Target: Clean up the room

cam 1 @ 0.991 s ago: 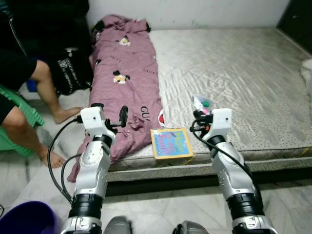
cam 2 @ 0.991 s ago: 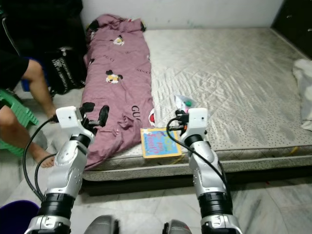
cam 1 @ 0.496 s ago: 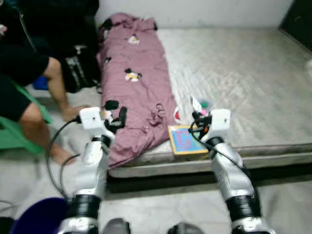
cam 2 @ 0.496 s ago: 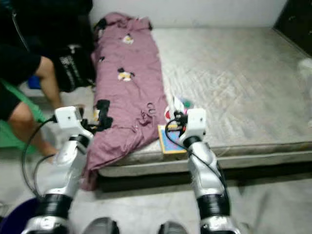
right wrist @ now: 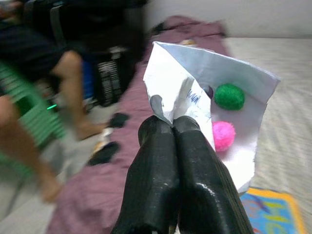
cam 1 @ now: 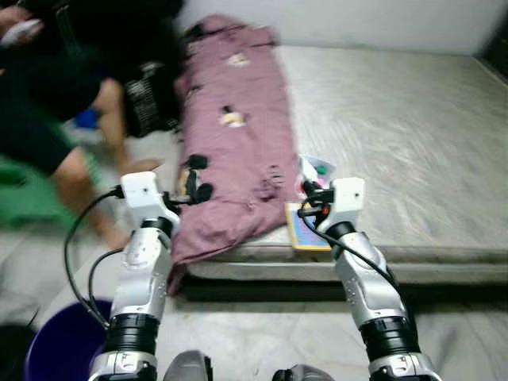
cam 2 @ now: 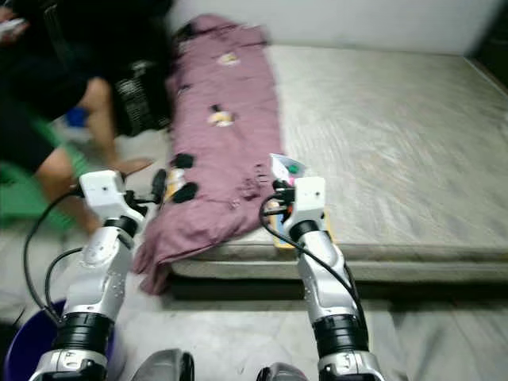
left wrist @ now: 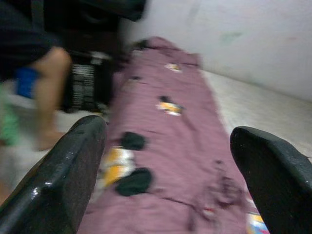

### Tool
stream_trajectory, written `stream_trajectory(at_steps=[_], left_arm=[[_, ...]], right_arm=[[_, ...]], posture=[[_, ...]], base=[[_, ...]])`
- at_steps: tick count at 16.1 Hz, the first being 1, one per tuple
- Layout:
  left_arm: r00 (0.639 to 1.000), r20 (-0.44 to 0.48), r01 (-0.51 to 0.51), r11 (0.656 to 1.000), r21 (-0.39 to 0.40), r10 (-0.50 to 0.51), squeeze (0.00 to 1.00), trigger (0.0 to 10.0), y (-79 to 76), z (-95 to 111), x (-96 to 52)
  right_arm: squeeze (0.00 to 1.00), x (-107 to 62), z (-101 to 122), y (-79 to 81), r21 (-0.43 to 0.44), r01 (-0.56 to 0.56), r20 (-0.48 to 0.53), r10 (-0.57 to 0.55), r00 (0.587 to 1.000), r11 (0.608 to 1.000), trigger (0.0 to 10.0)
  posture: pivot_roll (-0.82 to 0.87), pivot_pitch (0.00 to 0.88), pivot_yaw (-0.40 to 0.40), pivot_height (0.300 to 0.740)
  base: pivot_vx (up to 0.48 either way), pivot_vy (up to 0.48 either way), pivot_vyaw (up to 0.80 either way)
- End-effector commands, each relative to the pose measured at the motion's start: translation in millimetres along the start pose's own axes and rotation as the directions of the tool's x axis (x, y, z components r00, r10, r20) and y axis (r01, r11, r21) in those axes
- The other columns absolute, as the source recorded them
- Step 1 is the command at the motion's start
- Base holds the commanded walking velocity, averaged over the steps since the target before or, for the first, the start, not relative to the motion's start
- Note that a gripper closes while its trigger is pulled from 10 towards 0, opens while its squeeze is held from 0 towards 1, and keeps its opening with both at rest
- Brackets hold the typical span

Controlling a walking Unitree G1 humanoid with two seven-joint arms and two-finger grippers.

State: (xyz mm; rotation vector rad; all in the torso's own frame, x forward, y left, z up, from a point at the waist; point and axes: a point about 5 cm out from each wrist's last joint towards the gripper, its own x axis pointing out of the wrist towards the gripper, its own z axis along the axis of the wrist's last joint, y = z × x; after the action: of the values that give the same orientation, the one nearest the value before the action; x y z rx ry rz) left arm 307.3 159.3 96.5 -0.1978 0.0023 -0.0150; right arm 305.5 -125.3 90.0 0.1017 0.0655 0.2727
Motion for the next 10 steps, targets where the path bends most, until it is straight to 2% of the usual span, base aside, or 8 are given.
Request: stream_trajectory(at_steps=[1, 10], left_arm=[[1.0, -0.003, -0.003, 1.0, 0.015, 0.003, 0.0, 10.0, -1.5, 0.4, 1.5], [1.0, -0.012, 0.015, 1.0, 0.02, -0.015, 0.0, 10.0, -3.0, -1.3, 2.4]], right_arm=[[0.0, 1.4, 6.6, -1.1, -0.017, -0.007, 0.027, 0.007, 1.0, 1.0, 10.0], [0.0, 1.9, 5.3, 0.2, -0.018, -0.018, 0.022, 0.018, 1.0, 1.0, 10.0]], posture=[[0.0, 0.0, -0.024, 0.74], [0.0, 0.0, -0.023, 0.74]], base=[[0.0, 0.0, 0.8], [0.0, 0.0, 0.8]])
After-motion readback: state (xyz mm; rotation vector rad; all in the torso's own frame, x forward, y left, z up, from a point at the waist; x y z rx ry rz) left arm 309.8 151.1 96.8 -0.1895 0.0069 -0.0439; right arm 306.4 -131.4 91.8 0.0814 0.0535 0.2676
